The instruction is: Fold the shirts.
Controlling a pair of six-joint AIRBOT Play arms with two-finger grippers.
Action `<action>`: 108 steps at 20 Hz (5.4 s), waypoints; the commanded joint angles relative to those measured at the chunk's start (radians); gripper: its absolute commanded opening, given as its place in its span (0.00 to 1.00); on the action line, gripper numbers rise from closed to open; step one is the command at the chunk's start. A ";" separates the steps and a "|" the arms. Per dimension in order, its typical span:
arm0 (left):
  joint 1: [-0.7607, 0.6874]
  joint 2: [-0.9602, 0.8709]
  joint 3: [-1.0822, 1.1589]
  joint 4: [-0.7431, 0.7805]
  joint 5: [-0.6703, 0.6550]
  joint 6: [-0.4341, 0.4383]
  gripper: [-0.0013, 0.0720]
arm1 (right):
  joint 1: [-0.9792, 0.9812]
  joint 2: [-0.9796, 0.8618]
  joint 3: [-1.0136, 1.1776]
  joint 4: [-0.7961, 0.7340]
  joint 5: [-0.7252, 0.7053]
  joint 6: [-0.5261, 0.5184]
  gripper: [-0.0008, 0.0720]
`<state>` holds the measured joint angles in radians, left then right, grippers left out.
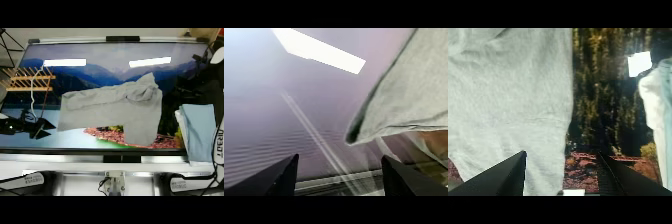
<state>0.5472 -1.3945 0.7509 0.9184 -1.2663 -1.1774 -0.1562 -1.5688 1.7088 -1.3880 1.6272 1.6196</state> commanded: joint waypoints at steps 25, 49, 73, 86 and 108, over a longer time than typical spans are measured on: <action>-0.148 0.086 -0.046 -0.085 0.186 0.044 0.06 | -0.009 -0.014 -0.597 0.149 -0.448 0.037 0.77; -0.107 0.758 1.186 0.027 0.307 -0.231 0.05 | -0.009 0.900 0.150 0.249 -0.642 -0.254 0.10; -0.356 -0.107 0.726 0.135 0.404 -0.138 0.06 | 0.142 -0.115 -0.034 0.115 -0.691 -0.117 0.10; -0.343 -0.331 0.938 0.360 -0.214 -0.118 0.65 | 0.096 -0.135 -0.034 0.103 -0.479 -0.084 0.74; -0.217 0.139 -0.014 0.240 0.100 0.064 0.77 | 0.015 0.143 -0.285 0.047 -0.079 -0.153 0.74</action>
<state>0.3050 -1.2572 0.7609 1.2007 -1.2011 -1.1042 -0.1421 -1.4281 1.4258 -1.3457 1.5486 1.4651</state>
